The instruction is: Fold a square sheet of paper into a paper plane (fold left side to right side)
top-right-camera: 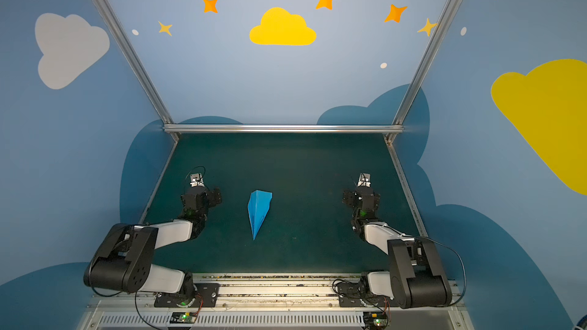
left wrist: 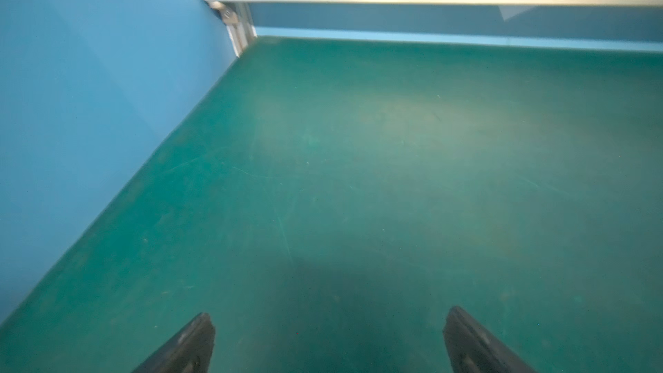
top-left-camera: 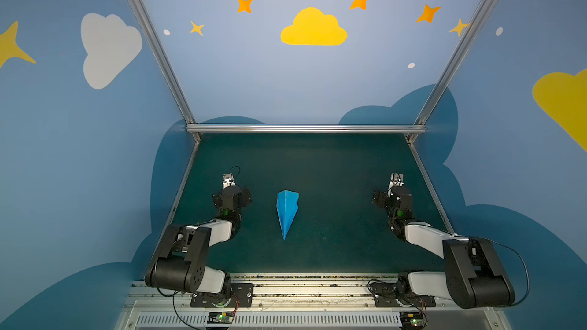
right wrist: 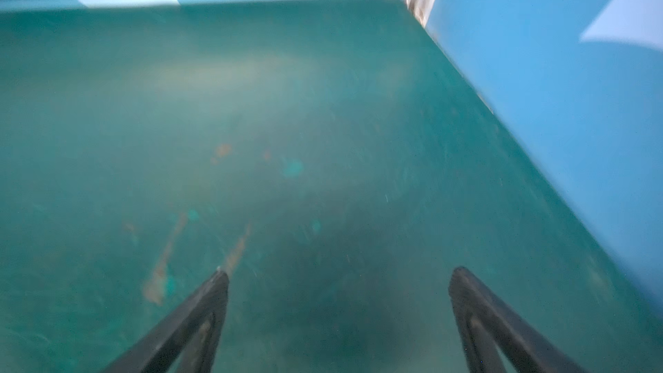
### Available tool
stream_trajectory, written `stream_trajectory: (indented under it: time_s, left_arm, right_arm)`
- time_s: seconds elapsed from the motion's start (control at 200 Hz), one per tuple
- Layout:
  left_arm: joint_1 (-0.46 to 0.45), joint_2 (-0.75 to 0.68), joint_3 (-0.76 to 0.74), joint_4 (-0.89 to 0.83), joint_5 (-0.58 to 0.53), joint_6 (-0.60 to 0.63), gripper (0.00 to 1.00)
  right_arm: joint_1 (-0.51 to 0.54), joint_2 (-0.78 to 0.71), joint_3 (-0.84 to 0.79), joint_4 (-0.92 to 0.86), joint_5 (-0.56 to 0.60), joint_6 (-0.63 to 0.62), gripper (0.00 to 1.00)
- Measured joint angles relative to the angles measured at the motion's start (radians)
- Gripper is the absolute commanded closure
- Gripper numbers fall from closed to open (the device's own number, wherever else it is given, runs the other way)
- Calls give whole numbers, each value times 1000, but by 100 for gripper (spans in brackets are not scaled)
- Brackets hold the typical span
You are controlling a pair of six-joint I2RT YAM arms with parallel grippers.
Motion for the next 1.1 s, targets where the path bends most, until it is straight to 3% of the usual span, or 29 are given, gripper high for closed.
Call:
stream_trajectory:
  time_s: [0.08,0.19,0.295,0.466,1.101]
  left_arm:
    - [32,25,-19,79,77,8,0]
    - [60,57,-13,76,165,20,0]
    - [95,68,31,47,249,16,0]
    - [136,71,76,26,306,3,0]
    - [136,74,77,-5,344,-1,0]
  right_arm:
    - [-17,29,-43,151,-28,-18,5]
    - [-36,196,-108,370,-54,-34,5]
    - [-58,223,-71,267,-127,-47,3]
    - [-92,202,26,256,-217,-48,3]
    - [-92,195,27,206,-245,-51,3]
